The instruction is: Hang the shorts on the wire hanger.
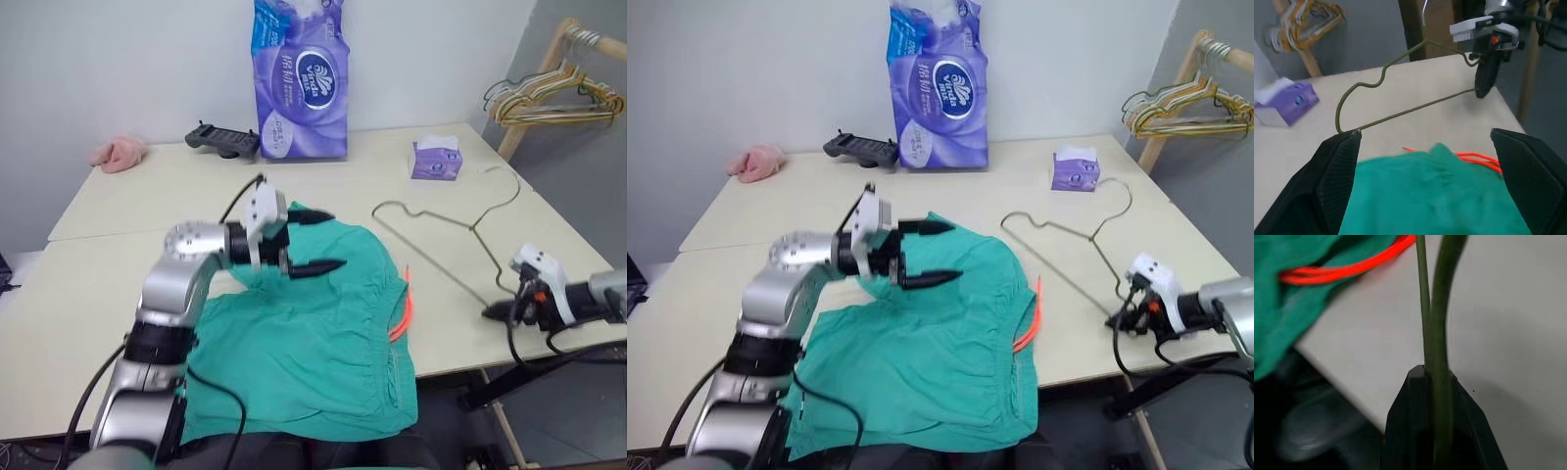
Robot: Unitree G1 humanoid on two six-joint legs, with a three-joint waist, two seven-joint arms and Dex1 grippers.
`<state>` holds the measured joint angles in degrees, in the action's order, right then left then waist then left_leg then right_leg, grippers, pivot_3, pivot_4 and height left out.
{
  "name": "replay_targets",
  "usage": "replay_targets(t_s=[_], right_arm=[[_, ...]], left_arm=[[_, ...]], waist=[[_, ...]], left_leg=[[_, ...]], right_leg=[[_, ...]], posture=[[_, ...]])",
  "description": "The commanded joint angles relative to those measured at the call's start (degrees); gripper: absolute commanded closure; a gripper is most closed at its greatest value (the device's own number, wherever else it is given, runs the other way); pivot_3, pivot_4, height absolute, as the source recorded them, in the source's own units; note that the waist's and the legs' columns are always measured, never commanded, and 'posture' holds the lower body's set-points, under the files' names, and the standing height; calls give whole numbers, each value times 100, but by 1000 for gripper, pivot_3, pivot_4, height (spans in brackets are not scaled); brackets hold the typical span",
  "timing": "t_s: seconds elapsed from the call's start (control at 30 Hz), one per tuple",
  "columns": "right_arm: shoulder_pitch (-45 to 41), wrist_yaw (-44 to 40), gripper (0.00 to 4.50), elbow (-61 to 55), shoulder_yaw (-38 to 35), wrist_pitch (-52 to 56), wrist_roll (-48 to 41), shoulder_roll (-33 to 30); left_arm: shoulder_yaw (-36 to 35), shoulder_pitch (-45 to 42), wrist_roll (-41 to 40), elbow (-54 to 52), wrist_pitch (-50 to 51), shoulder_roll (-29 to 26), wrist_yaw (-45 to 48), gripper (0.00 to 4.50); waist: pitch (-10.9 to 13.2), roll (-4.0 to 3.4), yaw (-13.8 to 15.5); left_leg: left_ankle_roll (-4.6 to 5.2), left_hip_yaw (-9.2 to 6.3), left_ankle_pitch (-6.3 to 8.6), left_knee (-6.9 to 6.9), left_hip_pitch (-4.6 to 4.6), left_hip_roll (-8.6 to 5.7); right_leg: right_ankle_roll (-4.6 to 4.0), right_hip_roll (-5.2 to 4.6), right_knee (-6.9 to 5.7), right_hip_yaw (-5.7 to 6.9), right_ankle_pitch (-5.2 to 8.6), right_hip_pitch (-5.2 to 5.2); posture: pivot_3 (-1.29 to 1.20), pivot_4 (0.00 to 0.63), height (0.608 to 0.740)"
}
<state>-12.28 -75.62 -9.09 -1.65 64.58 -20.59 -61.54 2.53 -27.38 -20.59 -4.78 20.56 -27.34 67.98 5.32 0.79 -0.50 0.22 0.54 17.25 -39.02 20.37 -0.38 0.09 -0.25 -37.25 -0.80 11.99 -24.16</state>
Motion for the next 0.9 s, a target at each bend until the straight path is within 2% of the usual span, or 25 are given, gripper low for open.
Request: replay_targets(t_s=[0.03,0.13,0.2,0.33,0.57,0.7,0.9], right_arm=[[1068,-543,4500,-1103,-959,1435,-1403,-381],[2001,-540,4500,-1616,-1567,1982,-2056,-326],[2670,-492,4500,-1916,-1828,1969,-2268,-293],[4125,-434,4500,-2616,-2169,1883,-2670,-53],[5097,-191,4500,-2704,-2520,1669,-2975,193],[5309,-96,4500,-2491,-2700,1550,-3050,227],[5610,85,4500,-2234,-2559,1174,-2901,283]], left_arm=[[-70,1053,-209,-1159,-77,-76,-334,7],[-134,1772,-116,-1400,-274,-137,-567,7],[-139,2071,-60,-1461,-424,-135,-722,7],[-72,2420,178,-1322,-854,-59,-1052,7],[-46,2654,136,-1298,-1088,-131,-1143,7],[13,2731,140,-1329,-1130,-133,-1183,7],[118,2597,136,-1295,-1106,-135,-1228,7]], waist=[[2,6,22],[14,25,35],[21,35,48],[27,45,135],[38,63,157],[46,74,170],[49,76,180]], left_leg=[[1,0,1,3,-5,1],[5,2,5,5,-32,8],[7,-4,7,7,-60,8],[5,-14,14,8,-63,-2],[2,-2,19,6,-61,0],[2,-6,21,9,-60,3],[0,-10,22,9,-59,3]], right_leg=[[18,-1,4,0,12,5],[32,2,10,0,23,27],[30,8,20,12,29,66],[32,18,29,17,50,77],[23,17,29,3,58,86],[21,11,31,7,61,85],[13,7,35,10,66,85]], posture=[[0,74,740],[1,81,740],[4,89,740],[12,97,740],[26,99,740],[23,95,740],[21,90,740]])
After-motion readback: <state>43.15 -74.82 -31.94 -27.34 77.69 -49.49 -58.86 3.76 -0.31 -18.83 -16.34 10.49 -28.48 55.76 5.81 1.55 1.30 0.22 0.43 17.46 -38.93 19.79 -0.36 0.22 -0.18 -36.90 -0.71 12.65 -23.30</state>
